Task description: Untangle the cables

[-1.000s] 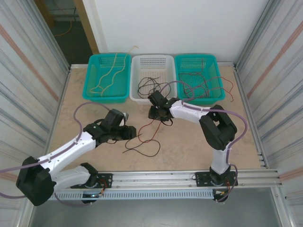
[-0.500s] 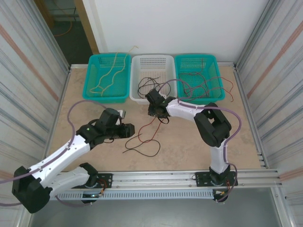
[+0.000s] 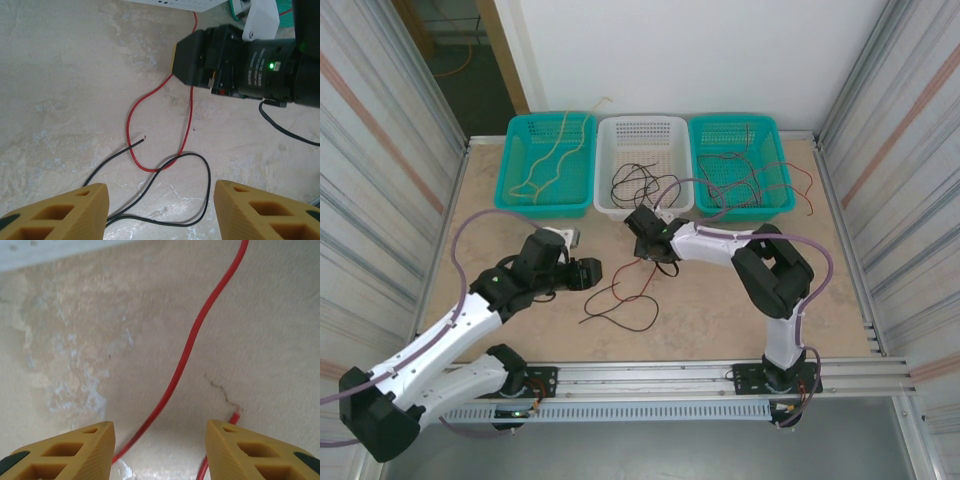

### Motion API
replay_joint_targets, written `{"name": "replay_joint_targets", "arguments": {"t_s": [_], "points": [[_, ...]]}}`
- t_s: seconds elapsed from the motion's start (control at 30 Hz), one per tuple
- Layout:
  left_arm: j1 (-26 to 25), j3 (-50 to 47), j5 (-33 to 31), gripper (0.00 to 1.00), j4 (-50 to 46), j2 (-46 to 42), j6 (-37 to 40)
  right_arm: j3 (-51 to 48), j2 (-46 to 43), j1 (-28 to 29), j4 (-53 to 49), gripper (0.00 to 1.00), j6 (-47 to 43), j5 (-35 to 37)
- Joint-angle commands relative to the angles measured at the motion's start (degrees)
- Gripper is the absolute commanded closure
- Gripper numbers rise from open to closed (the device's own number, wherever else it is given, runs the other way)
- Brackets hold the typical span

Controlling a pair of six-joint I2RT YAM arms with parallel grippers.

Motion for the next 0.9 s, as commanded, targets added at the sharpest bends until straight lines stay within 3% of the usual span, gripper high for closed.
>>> {"name": "replay_joint_targets", "arguments": {"t_s": [0.0,0.27,0.37,0.6,0.7,0.87], "points": [[0.6,0.6,-0.9,0.42,-1.9,4.3,0.2,0.2,-4.3,1.0,-2.8,0.49,-0.1,3.3],[-0.6,0.2,-0.9,0.40,4.6,15.9,3.1,-5.3,-15.4,5.6,-9.6,0.48,-1.6,12.0],[-1.0,4.0,-2.0,0.45,6.0,23.9,5.4,-7.2,-20.6,6.3,-12.5,0.48,-1.0,14.5],[-8.2,13.8,-13.1,0.53,7.9,39.2,12.0,-10.8,-30.7,6.6,-11.9,0.46,-4.1,16.2],[-12.2,15.4,-19.0,0.53,14.7,43.4,17.7,-13.7,-35.2,6.2,-10.0,0.44,-4.0,16.1],[-12.8,18.0,-22.8,0.64,21.5,50.6,19.9,-15.6,-39.7,4.8,-11.1,0.43,-4.1,15.3]]}}
